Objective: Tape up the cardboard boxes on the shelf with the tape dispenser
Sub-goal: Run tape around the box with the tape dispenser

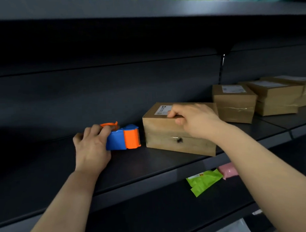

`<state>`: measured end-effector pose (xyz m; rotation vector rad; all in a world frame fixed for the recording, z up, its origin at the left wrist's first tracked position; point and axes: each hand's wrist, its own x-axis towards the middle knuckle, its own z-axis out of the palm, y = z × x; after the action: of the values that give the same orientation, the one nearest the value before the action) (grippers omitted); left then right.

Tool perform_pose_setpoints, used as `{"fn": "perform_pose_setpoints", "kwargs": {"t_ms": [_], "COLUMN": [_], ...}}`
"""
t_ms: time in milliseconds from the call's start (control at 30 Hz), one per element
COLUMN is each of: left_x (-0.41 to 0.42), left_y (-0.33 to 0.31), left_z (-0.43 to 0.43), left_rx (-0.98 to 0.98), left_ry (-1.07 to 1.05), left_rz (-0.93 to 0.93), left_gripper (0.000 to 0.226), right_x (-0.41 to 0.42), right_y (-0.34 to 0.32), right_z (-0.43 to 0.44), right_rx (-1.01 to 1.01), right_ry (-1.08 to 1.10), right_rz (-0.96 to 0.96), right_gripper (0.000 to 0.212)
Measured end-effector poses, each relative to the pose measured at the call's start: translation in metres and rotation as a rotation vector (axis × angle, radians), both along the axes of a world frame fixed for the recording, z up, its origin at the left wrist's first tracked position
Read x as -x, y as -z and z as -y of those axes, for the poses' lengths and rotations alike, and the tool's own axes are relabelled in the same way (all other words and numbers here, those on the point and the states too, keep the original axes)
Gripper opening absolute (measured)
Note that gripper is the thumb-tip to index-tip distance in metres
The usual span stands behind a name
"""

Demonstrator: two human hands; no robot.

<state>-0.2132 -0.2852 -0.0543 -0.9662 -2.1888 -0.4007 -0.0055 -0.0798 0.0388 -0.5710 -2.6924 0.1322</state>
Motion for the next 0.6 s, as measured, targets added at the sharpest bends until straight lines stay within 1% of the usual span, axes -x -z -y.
{"fn": "perform_pose_setpoints", "kwargs": {"t_ms": [100, 233, 400, 467, 500, 533, 567, 600], "left_x": [0.002, 0.004, -0.008, -0.011, -0.011, -0.011, -0.012, -0.013], "left_y": [-0.001, 0.0, -0.003, -0.002, -0.001, 0.0, 0.0, 0.0], "left_z": [0.001, -0.002, -0.02, -0.019, -0.016, -0.014, -0.013, -0.012], "left_rx": [-0.007, 0.012, 0.044, 0.047, 0.05, 0.052, 0.055, 0.059], "left_ry": [-0.061, -0.077, -0.094, -0.08, -0.069, -0.059, -0.052, -0.044], "left_rz": [0.031, -0.017, -0.115, -0.111, -0.107, -0.103, -0.098, -0.091], "left_gripper": [0.071, 0.073, 0.06, 0.064, 0.067, 0.069, 0.071, 0.071], "right_x": [0.001, 0.002, -0.001, -0.005, -0.006, -0.004, 0.001, 0.009], "right_y": [0.003, 0.006, 0.001, -0.004, -0.005, -0.003, 0.002, 0.009], "right_z": [-0.004, -0.007, -0.011, -0.014, -0.014, -0.013, -0.01, -0.005], "right_rx": [0.007, 0.008, -0.001, 0.077, 0.144, 0.167, 0.071, -0.125], "right_ry": [-0.028, -0.039, -0.095, -0.106, -0.104, -0.095, -0.081, -0.053], "right_rz": [-0.015, -0.034, 0.009, 0.017, -0.013, -0.069, -0.163, -0.284], "right_gripper": [0.018, 0.018, 0.019, 0.019, 0.018, 0.018, 0.017, 0.016]}}
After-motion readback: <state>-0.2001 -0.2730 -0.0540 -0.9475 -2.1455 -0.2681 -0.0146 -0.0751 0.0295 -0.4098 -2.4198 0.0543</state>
